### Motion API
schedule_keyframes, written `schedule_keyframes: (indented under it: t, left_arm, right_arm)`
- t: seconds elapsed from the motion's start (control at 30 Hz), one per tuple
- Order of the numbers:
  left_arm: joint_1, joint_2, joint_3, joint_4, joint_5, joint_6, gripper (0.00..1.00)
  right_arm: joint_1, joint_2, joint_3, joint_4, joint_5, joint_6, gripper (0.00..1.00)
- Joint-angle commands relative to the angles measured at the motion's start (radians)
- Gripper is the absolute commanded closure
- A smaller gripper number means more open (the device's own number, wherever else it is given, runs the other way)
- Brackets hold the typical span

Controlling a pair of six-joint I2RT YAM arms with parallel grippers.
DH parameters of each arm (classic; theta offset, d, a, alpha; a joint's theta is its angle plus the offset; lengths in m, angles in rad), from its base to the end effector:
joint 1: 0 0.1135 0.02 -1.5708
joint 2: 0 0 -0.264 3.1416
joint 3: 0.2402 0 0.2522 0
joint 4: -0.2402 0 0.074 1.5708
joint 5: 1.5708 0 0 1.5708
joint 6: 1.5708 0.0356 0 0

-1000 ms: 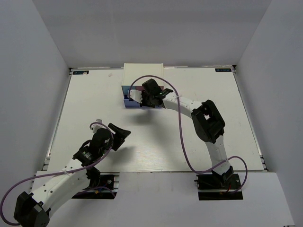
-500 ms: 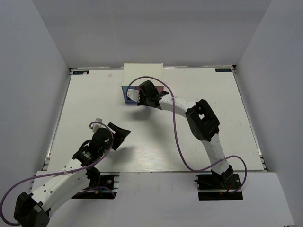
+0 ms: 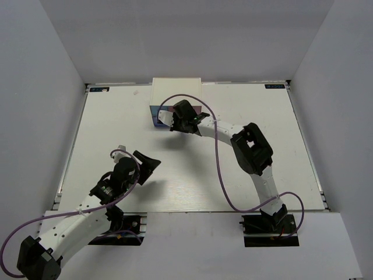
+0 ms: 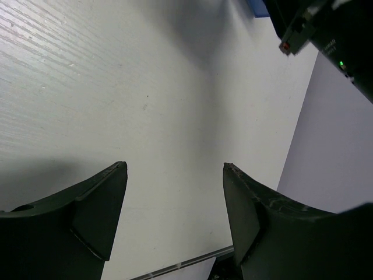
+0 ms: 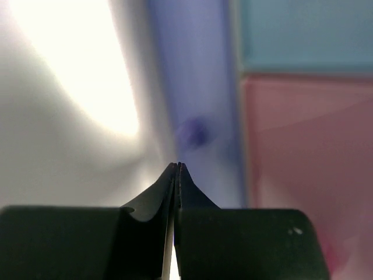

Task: Sort the stationery into containers
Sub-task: Close the drawer

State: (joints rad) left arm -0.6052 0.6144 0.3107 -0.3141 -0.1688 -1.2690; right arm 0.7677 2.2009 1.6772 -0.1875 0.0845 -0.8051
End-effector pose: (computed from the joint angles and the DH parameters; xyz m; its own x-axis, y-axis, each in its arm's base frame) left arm 0.1226 -0.0775 0.1865 -0.5696 -0.7505 -0.3352 -0.3216 0.5788 -0.7494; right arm 0.3623 0.3455 0.1848 0.1402 -0.8630 -0.4853 -0.7863 0.2009 -0.5843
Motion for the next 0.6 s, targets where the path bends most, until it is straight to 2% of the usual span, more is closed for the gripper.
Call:
schedule_keyframes:
  t: [0.0, 0.17, 0.27, 0.3, 0.37, 0.4, 0.57]
  left_arm:
    - [-0.004, -0.001, 0.045, 0.004, -0.012, 0.017, 0.23]
    - [-0.004, -0.019, 0.045, 0.085, 0.035, 0.075, 0.12]
    - [-0.004, -0.019, 0.045, 0.156, 0.067, 0.129, 0.09]
    - [-0.004, -0.019, 0.045, 0.165, 0.068, 0.147, 0.09]
    - [-0.004, -0.008, 0.076, 0.165, 0.068, 0.171, 0.07]
    - [-0.004, 0.002, 0.086, 0.165, 0.068, 0.195, 0.07]
    - [-0.004, 0.011, 0.165, 0.146, 0.077, 0.270, 0.07]
  right_arm:
    - [-0.001, -0.171, -0.068, -0.066, -0.124, 0.101, 1.00]
    - [-0.007, -0.370, -0.195, -0.110, -0.203, 0.175, 0.98]
    - [-0.013, -0.456, -0.223, -0.154, -0.224, 0.227, 0.60]
    - [-0.015, -0.477, -0.226, -0.173, -0.230, 0.237, 0.41]
    - [-0.018, -0.533, -0.238, -0.179, -0.217, 0.294, 0.25]
    - [-0.018, -0.547, -0.235, -0.181, -0.204, 0.314, 0.11]
    - [-0.021, -0.648, -0.238, -0.219, -0.106, 0.438, 0.10]
